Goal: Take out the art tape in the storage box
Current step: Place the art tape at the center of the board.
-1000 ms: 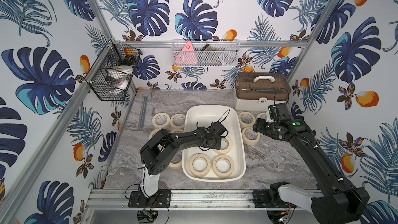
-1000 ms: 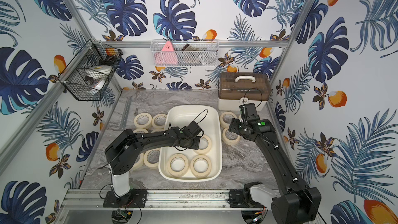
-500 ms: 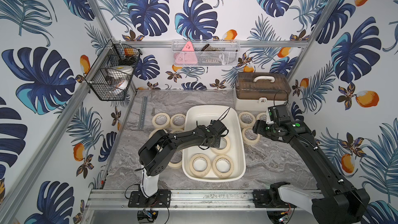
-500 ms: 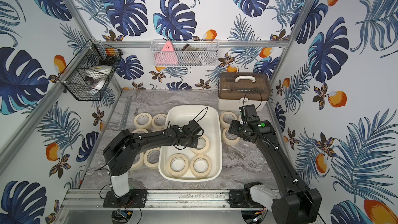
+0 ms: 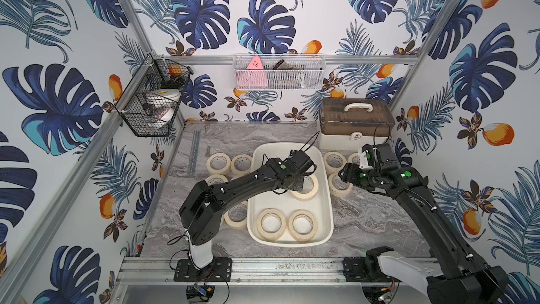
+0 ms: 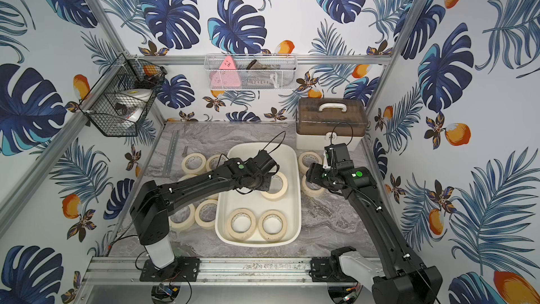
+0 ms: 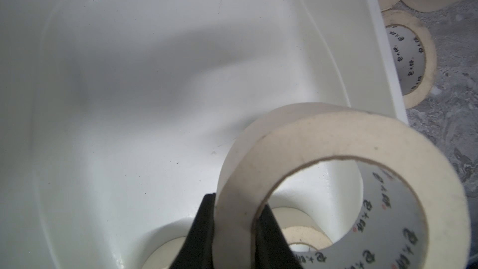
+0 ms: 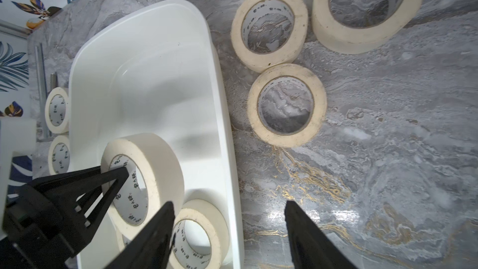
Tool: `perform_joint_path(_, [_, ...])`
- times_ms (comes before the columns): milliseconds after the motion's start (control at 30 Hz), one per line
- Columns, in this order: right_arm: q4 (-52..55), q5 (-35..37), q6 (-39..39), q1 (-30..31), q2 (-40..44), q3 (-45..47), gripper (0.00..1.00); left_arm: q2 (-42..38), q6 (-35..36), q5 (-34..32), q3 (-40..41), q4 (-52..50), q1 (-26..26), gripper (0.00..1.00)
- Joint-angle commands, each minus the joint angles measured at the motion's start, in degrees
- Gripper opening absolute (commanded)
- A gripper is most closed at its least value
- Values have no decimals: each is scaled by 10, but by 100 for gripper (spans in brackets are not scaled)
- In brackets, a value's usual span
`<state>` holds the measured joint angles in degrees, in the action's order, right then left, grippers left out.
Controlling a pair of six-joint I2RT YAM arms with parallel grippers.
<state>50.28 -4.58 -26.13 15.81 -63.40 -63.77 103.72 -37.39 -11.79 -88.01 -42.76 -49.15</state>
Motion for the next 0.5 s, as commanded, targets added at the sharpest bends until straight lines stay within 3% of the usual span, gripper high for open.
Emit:
perform_joint_path(0, [-15,3,-17,28,-7,-7,70,4,5,-16,-35,-39,-9,0])
perform_joint_path(200, [-6,54,-27,95,-18,-37,70,18,15,-19,-86,-50,-27,0])
perform_joint_path(467, [-14,73,-16,107,-15,-29,72,55,15,-13,-159,-65,-47,0])
